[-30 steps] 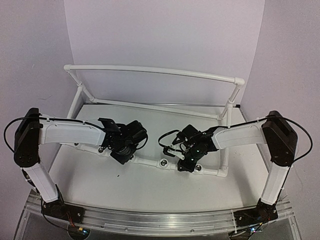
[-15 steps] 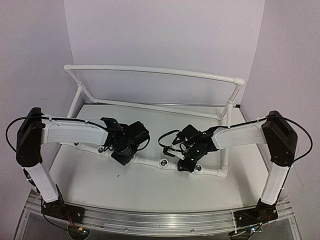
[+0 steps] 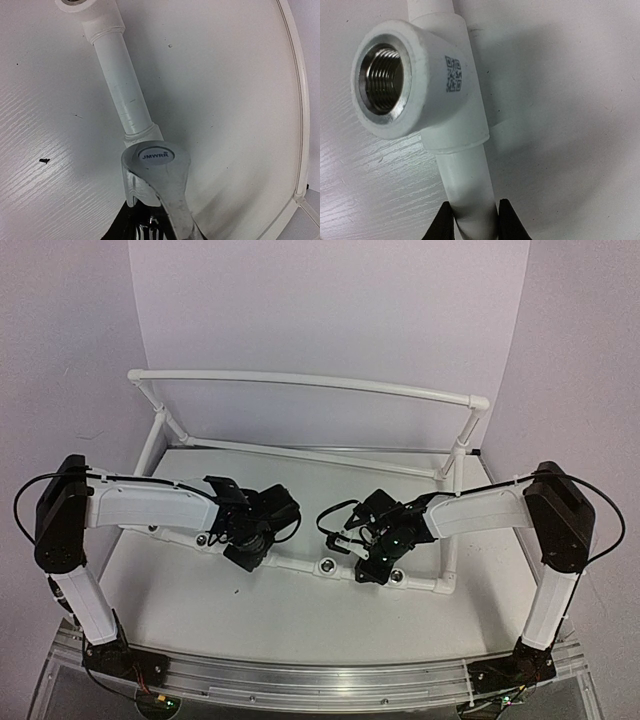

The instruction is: Install the water faucets

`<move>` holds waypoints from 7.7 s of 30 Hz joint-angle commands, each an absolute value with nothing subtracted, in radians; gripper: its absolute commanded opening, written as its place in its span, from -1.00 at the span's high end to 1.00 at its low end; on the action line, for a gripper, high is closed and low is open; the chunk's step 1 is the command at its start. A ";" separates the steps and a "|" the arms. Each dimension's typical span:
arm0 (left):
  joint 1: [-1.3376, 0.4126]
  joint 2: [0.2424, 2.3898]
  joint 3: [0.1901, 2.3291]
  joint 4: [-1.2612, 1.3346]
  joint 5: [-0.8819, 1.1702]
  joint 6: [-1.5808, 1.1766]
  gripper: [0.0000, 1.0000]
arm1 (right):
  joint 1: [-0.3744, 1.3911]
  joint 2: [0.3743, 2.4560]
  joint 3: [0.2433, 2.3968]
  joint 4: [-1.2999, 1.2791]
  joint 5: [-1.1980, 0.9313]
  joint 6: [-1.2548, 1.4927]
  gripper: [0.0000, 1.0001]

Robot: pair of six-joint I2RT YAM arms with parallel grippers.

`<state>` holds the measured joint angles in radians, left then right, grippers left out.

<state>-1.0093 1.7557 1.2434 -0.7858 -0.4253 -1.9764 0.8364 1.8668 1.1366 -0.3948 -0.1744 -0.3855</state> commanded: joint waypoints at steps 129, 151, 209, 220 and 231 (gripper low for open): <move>-1.012 1.904 1.400 -0.876 -0.512 0.411 -0.01 | 0.836 1.869 1.147 -0.420 -0.199 -0.321 1.00; -1.012 1.605 1.538 -0.959 -0.395 -0.171 -0.98 | 0.836 1.874 1.165 -0.428 -0.204 -0.310 0.93; -1.032 1.517 1.072 -0.624 -0.351 -2.460 -0.60 | 0.836 1.821 1.168 -0.429 -0.226 -0.303 0.27; -1.008 1.563 1.063 -0.571 -0.356 -2.467 -0.56 | 0.836 1.816 1.164 -0.429 -0.227 -0.301 0.28; -0.972 1.615 1.069 -0.509 -0.326 -2.429 -0.42 | 0.836 1.818 1.157 -0.429 -0.223 -0.306 0.30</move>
<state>-0.9818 1.6033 1.0576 -0.5447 -0.3325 -1.9913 0.8299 1.8580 1.1501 -0.4168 -0.2108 -0.3088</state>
